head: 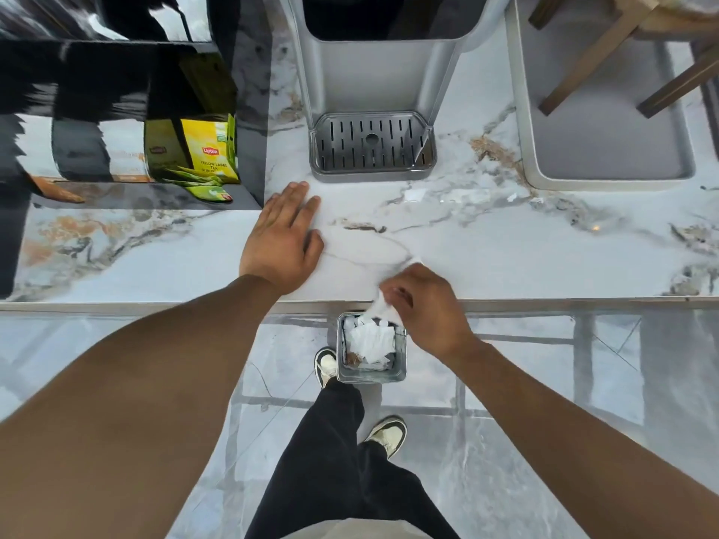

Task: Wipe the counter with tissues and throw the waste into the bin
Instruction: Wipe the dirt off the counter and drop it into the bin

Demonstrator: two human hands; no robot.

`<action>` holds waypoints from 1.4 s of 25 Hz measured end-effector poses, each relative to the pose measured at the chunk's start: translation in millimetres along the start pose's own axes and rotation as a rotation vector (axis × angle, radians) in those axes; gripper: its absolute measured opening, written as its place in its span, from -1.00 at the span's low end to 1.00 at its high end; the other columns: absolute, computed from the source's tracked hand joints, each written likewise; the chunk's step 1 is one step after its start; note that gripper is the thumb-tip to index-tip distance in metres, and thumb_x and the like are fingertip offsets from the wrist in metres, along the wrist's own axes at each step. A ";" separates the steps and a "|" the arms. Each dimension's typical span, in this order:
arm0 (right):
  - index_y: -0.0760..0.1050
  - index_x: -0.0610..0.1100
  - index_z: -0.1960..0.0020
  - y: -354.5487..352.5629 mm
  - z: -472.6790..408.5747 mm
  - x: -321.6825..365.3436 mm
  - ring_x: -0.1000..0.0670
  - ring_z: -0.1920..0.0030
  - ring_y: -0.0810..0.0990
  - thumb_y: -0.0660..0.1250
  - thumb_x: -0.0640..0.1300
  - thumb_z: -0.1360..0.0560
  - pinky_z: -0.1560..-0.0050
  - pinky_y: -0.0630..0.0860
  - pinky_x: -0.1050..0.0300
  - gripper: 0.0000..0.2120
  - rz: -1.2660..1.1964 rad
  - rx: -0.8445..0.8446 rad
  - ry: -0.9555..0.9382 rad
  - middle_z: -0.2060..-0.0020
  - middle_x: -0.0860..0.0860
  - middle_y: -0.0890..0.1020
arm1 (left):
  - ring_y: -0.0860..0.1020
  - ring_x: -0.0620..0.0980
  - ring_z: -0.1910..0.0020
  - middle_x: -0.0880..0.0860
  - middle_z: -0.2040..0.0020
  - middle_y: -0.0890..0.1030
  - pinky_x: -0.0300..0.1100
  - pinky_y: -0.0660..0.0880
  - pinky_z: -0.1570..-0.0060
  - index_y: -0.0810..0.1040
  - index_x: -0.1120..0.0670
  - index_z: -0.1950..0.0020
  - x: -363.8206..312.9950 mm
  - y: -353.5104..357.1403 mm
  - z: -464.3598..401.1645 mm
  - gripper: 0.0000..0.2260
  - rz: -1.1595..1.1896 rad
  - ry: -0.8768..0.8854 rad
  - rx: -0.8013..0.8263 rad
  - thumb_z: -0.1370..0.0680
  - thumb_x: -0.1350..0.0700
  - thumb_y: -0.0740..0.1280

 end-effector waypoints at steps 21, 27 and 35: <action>0.57 -0.04 0.36 -34.4 -81.6 32.3 -0.01 0.26 0.49 0.33 -0.28 -0.47 0.15 0.47 0.10 -0.73 -0.001 -0.304 0.004 0.37 -0.05 0.52 | 0.13 0.11 -0.60 0.18 -0.59 0.23 0.05 0.06 -0.58 0.32 0.17 -0.53 -2.2 -3.8 -0.7 -0.51 0.010 -0.007 0.015 -0.63 0.01 0.10; 0.63 -0.14 0.19 4.5 -129.3 32.3 -0.08 0.19 0.54 0.33 -0.26 -0.50 0.06 0.48 0.11 -0.86 -0.060 -0.240 0.139 0.24 -0.11 0.61 | 0.14 0.11 -0.60 0.17 -0.59 0.23 0.04 0.07 -0.58 0.32 0.16 -0.53 -1.0 -3.4 -0.3 -0.51 0.001 -0.014 0.012 -0.63 0.01 0.10; 0.69 -0.15 0.03 27.9 -15.2 35.1 0.07 0.15 0.54 0.37 -0.27 -0.53 -0.02 0.51 0.08 -0.87 0.019 0.368 -0.293 0.15 -0.03 0.61 | 0.15 0.11 -0.60 0.16 -0.59 0.24 0.04 0.07 -0.58 0.33 0.16 -0.53 -1.9 -3.7 1.2 -0.51 0.023 -0.011 -0.009 -0.63 0.01 0.06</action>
Point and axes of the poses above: each hand's wrist, its own z-axis away from the middle knuckle, its own y-axis out of the palm, x = y × z, the point moved 6 cm from there along -z, towards the middle knuckle
